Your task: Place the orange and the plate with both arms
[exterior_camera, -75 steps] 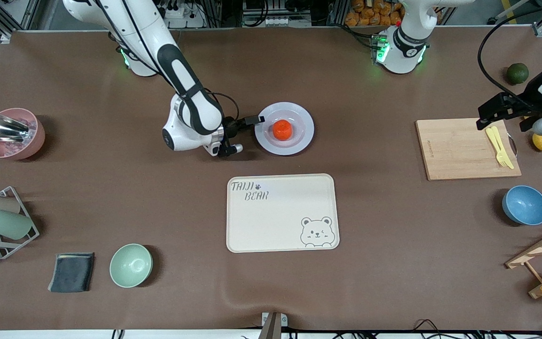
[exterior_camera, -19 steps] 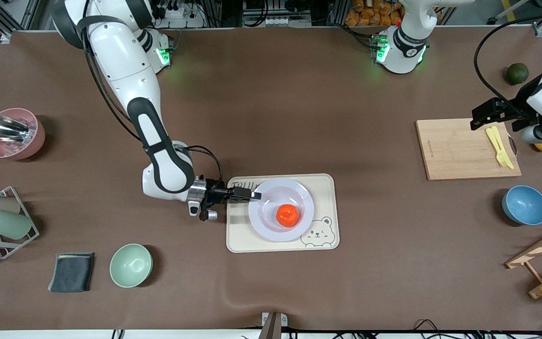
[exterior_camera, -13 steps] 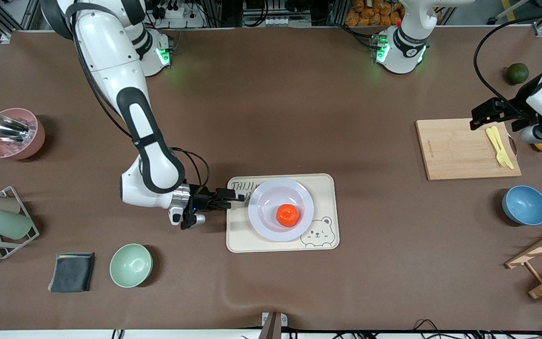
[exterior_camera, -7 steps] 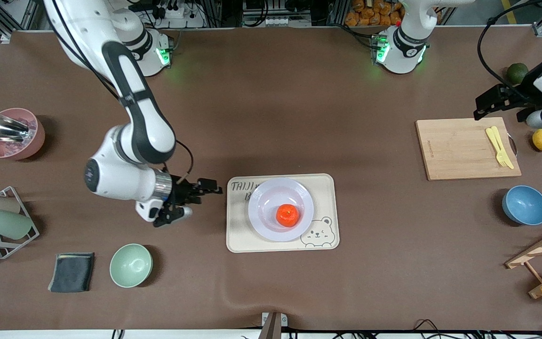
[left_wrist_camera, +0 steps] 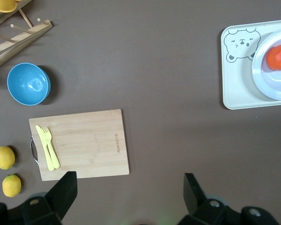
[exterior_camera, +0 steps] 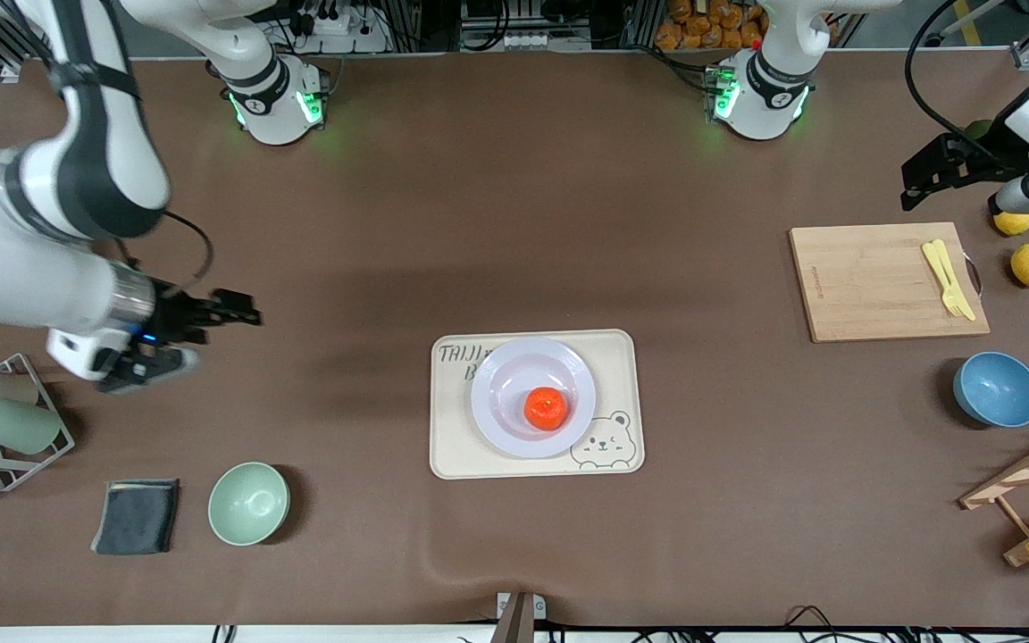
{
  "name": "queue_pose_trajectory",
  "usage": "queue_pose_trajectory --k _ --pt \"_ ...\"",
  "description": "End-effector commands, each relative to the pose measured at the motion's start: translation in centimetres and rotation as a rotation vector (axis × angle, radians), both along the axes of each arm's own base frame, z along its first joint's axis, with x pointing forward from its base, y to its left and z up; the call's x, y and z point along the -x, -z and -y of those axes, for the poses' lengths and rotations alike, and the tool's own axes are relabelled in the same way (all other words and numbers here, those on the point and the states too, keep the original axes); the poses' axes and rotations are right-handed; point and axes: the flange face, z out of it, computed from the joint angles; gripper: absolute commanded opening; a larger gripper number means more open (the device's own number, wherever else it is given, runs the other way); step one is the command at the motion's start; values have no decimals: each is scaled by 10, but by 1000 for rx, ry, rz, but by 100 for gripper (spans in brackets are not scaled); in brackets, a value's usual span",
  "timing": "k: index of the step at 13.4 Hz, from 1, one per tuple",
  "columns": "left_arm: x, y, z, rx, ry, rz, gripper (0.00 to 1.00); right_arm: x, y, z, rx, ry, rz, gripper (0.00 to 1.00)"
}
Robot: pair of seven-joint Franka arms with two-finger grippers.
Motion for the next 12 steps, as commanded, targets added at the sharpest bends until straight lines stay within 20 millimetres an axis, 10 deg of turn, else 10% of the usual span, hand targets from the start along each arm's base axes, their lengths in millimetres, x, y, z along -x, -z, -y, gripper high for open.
queue_pose_trajectory --k 1,6,12 --pt "6 -3 -2 -21 4 -4 100 23 -62 27 99 11 26 100" --pt "5 1 -1 -22 4 -10 100 32 -132 69 151 253 13 100" --pt "3 2 -2 -20 4 -12 100 42 -150 81 182 280 40 100"
